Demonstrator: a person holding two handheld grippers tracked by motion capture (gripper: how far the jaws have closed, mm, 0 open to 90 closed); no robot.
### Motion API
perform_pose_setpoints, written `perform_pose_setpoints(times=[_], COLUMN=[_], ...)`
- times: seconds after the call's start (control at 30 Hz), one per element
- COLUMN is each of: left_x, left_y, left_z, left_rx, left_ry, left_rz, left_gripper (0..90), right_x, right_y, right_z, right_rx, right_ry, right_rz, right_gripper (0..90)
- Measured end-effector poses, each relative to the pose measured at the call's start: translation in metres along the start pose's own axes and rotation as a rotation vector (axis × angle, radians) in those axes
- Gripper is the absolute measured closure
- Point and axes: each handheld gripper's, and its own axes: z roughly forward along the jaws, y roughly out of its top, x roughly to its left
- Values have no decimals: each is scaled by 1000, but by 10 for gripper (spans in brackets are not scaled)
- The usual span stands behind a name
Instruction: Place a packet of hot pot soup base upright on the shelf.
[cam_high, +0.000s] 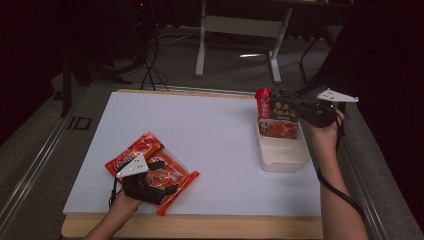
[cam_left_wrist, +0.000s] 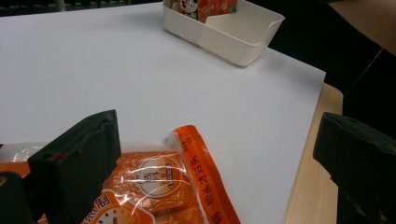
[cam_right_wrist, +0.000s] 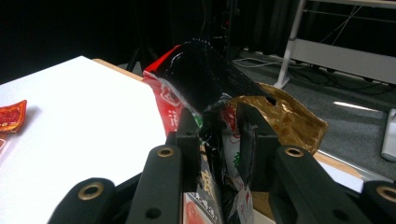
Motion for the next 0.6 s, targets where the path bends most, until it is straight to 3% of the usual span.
perform_pose_setpoints(times=[0.1, 0.13, 0.17, 0.23, 0.3, 0.4, 0.53, 0.6], left_x=[0, 1, 1, 1, 1, 1, 0, 0], left_y=[0, 0, 0, 0, 0, 0, 1, 1], left_z=[0, -1, -1, -1, 0, 0, -1, -1], left_rx=[-1, -1, -1, -1, -3, -5, -5, -1], left_ry=[0, 1, 1, 2, 3, 3, 6, 8], left_rz=[-1, -3, -3, -6, -8, 3, 26, 27], left_gripper=[10, 10, 10, 10, 10, 10, 10, 10], right_x=[-2, -5, -5, -12, -15, -16, -12, -8], right_y=[-3, -12, -12, -23, -27, -28, -25, -22], right_z=[0, 1, 1, -4, -8, -12, -22, -30], right_rx=[6, 41, 41, 19, 23, 34, 32, -5], right_ry=[-8, -18, -18, -25, -40, -51, -67, -74], right_rz=[8, 15, 15, 78, 86, 122, 123, 125], right_gripper=[715, 712, 712, 695, 677, 630, 566, 518])
